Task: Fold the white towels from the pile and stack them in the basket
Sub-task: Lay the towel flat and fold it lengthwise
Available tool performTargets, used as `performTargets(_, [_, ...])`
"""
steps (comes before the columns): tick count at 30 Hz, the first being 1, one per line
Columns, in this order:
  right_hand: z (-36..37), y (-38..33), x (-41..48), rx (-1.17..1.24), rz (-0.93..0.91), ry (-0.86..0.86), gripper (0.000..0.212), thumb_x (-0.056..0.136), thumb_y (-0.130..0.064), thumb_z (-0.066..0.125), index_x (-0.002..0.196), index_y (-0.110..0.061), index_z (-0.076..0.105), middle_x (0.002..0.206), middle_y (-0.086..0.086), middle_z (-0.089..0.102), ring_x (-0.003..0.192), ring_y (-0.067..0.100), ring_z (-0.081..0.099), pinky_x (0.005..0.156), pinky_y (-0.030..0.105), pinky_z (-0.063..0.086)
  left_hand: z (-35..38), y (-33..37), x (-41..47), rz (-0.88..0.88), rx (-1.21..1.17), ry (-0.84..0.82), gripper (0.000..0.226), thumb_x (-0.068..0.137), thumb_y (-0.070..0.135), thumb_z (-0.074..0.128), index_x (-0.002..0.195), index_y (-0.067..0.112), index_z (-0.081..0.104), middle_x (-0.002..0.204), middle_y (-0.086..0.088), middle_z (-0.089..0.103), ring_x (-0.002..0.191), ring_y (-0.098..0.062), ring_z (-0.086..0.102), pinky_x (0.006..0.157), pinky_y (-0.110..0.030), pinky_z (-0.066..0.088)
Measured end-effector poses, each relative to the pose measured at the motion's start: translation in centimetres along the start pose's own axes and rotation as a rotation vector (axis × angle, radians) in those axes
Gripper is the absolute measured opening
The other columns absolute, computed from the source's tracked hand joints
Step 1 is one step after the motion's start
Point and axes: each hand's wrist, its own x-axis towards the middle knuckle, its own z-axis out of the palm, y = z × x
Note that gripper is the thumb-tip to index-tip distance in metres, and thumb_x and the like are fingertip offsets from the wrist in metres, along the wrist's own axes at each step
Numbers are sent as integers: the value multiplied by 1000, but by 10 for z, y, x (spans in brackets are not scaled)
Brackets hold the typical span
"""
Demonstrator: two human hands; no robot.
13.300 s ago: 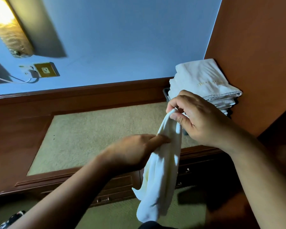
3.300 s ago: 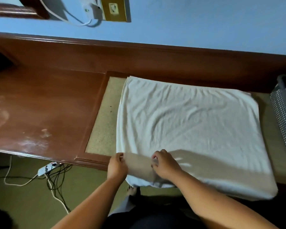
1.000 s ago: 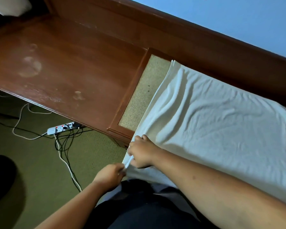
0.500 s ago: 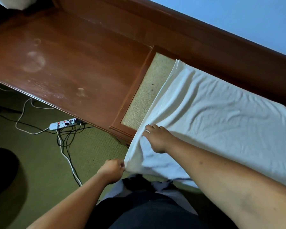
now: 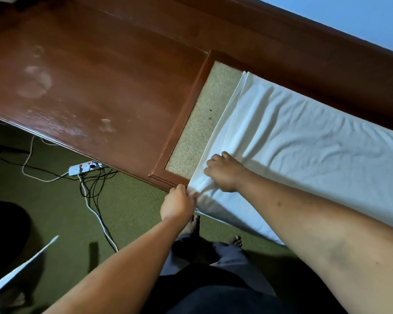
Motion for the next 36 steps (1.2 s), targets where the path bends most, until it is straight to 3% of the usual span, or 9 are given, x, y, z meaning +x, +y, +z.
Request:
performTargets(3, [-17, 11, 15, 98, -78, -16, 20, 85, -11, 54, 102, -21, 49, 107, 2, 63, 98, 29, 57, 84, 37, 30, -1, 4, 3, 95, 55, 36, 18, 93, 36, 56, 91, 18, 53, 101, -5, 56, 92, -34, 58, 72, -39, 48])
performTargets(9, [-16, 43, 32, 129, -147, 226, 39, 85, -30, 66, 121, -22, 54, 118, 1, 59, 108, 26, 58, 92, 38, 30, -7, 5, 4, 140, 154, 46, 15, 91, 28, 49, 78, 21, 50, 91, -3, 54, 89, -34, 60, 68, -37, 46])
performTargets(13, [-11, 56, 28, 16, -73, 298, 70, 71, -11, 60, 139, -21, 47, 137, 6, 44, 124, 29, 41, 107, 47, 26, -5, 12, 6, 154, 165, 169, 23, 85, 32, 55, 100, 16, 58, 108, -7, 55, 103, -34, 54, 83, -44, 47])
performTargets(17, [-13, 62, 32, 0, -4, 87, 80, 83, 3, 48, 153, -29, 27, 162, 1, 17, 147, 29, 15, 116, 49, 15, 3, 32, 15, 77, 206, 165, 57, 86, 56, 61, 126, 17, 50, 128, -7, 45, 119, -32, 44, 99, -45, 38])
performTargets(21, [-6, 53, 46, 5, -81, 105, 57, 83, 2, 48, 133, -25, 47, 143, 3, 39, 139, 30, 29, 109, 46, 23, 1, 48, 33, 27, 222, 91, 49, 88, 54, 61, 125, 22, 56, 131, -7, 42, 123, -33, 38, 103, -45, 32])
performTargets(24, [-13, 44, 52, -88, -86, 36, 38, 86, -10, 51, 121, -23, 55, 126, 3, 51, 127, 28, 41, 110, 45, 25, -2, 47, 35, 156, 265, 45, 33, 90, 44, 56, 116, 24, 61, 122, -6, 50, 121, -32, 43, 101, -46, 30])
performTargets(27, [-12, 53, 36, -134, 22, 47, 32, 91, -12, 45, 119, -21, 59, 124, 6, 54, 124, 29, 46, 108, 43, 26, -2, 42, 20, 282, 203, 25, 18, 93, 37, 54, 99, 20, 49, 102, -7, 63, 106, -32, 55, 95, -42, 30])
performTargets(32, [26, 96, -43, -281, 119, 258, 37, 77, -15, 38, 80, -24, 74, 84, 6, 59, 74, 29, 61, 77, 37, 35, 14, 40, -22, 432, 352, -181, 28, 90, 36, 55, 110, 18, 45, 98, -10, 69, 94, -39, 64, 77, -38, 40])
performTargets(36, [76, 125, -142, -269, 331, 237, 17, 70, -7, 58, 79, -16, 70, 85, 10, 52, 64, 30, 56, 66, 36, 32, 60, 80, -78, 562, 396, -327, 37, 88, 31, 58, 117, 15, 41, 104, -17, 67, 93, -44, 63, 65, -38, 39])
